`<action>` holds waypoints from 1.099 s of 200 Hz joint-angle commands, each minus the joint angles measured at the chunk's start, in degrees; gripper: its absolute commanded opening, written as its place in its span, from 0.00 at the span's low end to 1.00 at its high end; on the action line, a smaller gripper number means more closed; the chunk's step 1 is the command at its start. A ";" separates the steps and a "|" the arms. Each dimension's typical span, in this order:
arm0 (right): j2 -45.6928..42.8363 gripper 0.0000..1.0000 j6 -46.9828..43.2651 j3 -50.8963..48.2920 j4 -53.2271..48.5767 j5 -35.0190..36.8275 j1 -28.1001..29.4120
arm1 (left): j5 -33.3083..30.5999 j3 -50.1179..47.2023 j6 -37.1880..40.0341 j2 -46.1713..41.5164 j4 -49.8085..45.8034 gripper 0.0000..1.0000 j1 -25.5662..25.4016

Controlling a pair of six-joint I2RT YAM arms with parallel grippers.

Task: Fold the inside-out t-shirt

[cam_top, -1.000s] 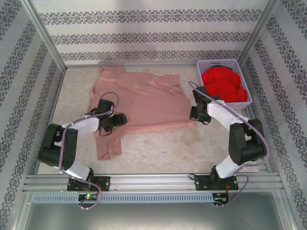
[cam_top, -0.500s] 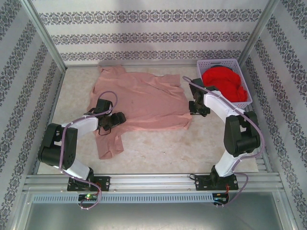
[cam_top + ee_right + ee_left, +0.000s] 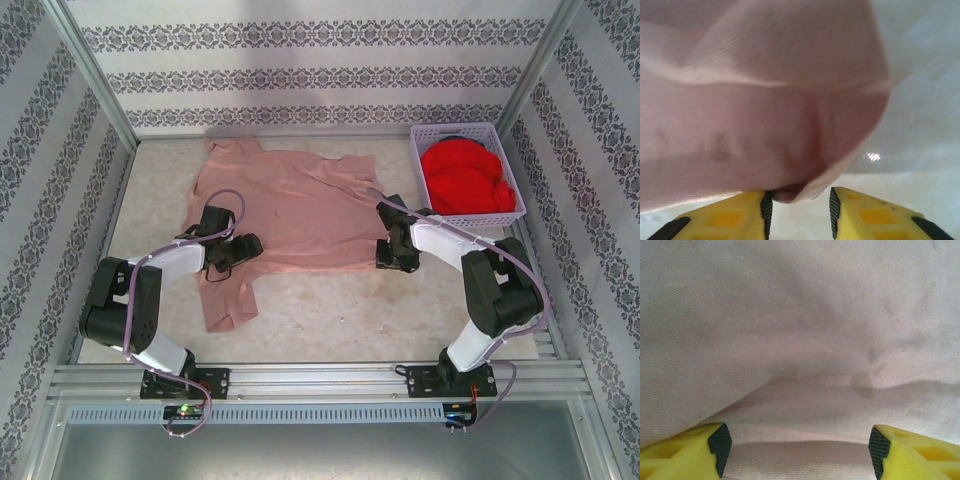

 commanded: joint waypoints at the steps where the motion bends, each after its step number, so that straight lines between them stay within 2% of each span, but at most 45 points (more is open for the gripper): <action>1: 0.65 0.26 2.05 -0.74 4.72 -0.10 -1.81 | -1.17 -0.56 0.73 0.95 -2.81 0.76 0.90; 24: 0.66 0.10 0.75 -0.16 3.97 -0.20 -3.78 | -1.83 -0.72 0.86 1.16 -2.55 0.76 0.86; 46: -1.09 0.02 -1.16 0.67 0.52 2.68 -5.02 | -2.56 -1.17 0.94 1.43 -2.24 0.76 0.91; 70: -3.49 0.00 -4.46 3.26 -4.54 8.25 -5.72 | -3.29 -1.97 0.94 1.98 -1.77 0.75 0.95; 122: -5.70 0.01 -12.88 11.83 -14.17 19.46 -4.82 | -4.23 -2.81 1.31 1.84 -1.82 0.75 0.96; 141: -4.28 0.06 -14.74 14.34 -16.40 24.55 -4.23 | -4.43 -2.96 1.55 1.65 -1.93 0.75 0.96; 163: -1.64 0.18 -15.49 16.28 -18.00 28.90 -4.30 | -4.27 -3.04 1.39 1.64 -1.70 0.75 1.03; 183: -1.53 0.27 -14.87 15.59 -16.82 24.26 -3.91 | -3.90 -2.87 1.30 1.56 -1.75 0.75 1.01; 220: -5.75 0.38 -9.27 6.49 -6.10 3.37 -1.55 | -3.73 -2.84 1.38 1.30 -1.93 0.75 0.95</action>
